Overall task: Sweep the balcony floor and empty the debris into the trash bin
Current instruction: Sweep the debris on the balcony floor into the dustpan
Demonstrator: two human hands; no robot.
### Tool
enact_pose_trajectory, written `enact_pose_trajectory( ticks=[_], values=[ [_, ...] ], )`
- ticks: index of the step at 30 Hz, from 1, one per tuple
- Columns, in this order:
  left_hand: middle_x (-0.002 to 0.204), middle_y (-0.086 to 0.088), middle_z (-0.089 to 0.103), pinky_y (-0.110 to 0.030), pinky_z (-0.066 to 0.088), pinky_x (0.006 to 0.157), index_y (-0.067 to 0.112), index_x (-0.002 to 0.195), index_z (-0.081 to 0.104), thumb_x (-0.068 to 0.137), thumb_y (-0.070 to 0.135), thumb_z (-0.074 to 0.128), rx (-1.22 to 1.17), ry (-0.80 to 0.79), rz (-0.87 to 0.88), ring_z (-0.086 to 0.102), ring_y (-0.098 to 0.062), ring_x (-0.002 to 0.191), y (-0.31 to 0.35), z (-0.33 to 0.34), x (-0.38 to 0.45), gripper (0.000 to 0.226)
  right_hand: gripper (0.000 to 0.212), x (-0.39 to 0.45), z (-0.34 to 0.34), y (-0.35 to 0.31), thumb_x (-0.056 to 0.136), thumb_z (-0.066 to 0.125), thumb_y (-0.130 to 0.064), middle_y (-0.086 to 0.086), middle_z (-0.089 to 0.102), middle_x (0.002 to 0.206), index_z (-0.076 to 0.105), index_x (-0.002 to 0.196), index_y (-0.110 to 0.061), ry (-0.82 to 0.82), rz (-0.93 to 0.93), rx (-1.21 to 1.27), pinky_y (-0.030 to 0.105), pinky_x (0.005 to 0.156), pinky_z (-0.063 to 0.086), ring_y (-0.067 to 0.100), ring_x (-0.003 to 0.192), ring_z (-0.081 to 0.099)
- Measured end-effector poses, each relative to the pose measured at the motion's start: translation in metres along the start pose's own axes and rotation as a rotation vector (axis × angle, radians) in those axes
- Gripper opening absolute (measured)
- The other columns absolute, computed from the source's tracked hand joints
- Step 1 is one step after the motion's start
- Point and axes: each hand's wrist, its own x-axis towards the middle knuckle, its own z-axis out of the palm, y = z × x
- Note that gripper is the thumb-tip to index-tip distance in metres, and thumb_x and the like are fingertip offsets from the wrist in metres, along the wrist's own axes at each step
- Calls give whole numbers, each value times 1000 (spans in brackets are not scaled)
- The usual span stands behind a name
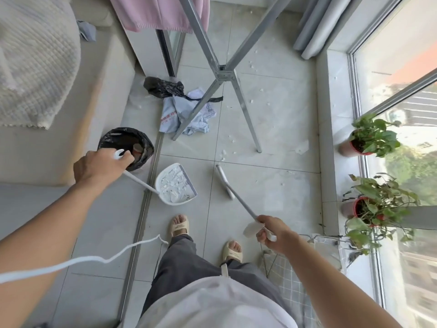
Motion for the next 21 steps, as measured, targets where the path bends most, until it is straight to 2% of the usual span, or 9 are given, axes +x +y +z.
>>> enact_pose_trajectory(
  ticks=[2,5,9,10,14,16,19,21],
  values=[
    [83,-14,64,-34,44,70,20,70,56,76,65,33,4,-17,41,58,-36,81,-11,-2,19,51,17,-4,33,1,92,58,-18,2,46,62,50,79,-11,-19,-11,54,19,37,38,8,36,45],
    [82,-14,65,-35,46,71,20,70,55,77,64,34,8,-45,71,59,-36,80,-30,-6,47,49,19,-13,87,-13,92,59,-18,1,47,57,50,77,-11,-49,-9,89,17,37,37,8,34,45],
    [78,-15,63,-36,50,73,17,66,53,74,63,35,-16,-45,87,59,-37,77,-51,-16,73,50,9,-19,147,-44,93,56,-11,7,46,66,55,90,-2,-143,12,236,15,32,34,10,35,44],
    [76,-15,62,-36,50,73,16,65,52,73,63,35,-20,-36,88,59,-37,75,-57,-17,78,51,10,-19,163,-52,95,53,-10,8,45,65,55,93,-1,-178,10,273,15,30,33,11,35,43],
    [71,-15,61,-34,47,68,15,63,51,77,63,36,5,-16,108,57,-37,71,-77,-16,92,52,16,-5,224,-79,96,42,-11,2,41,48,48,83,-4,-435,96,529,14,30,37,8,34,42],
    [69,-14,60,-34,45,66,15,64,53,79,62,37,15,-13,116,55,-36,70,-81,-15,96,52,16,8,245,-86,92,38,-5,3,43,45,51,84,-1,-514,128,653,13,31,39,9,32,45],
    [68,-13,58,-33,41,64,14,64,53,80,61,38,32,-21,123,53,-36,71,-87,-15,99,51,15,29,259,-81,77,36,4,5,43,45,47,83,-4,-508,128,803,12,32,38,10,32,45],
    [69,-13,57,-34,41,64,14,65,54,81,60,37,50,-21,138,53,-36,71,-90,-15,99,51,16,42,256,-69,75,34,5,6,43,47,43,77,-9,-468,144,889,14,30,37,11,31,44]
  ],
)
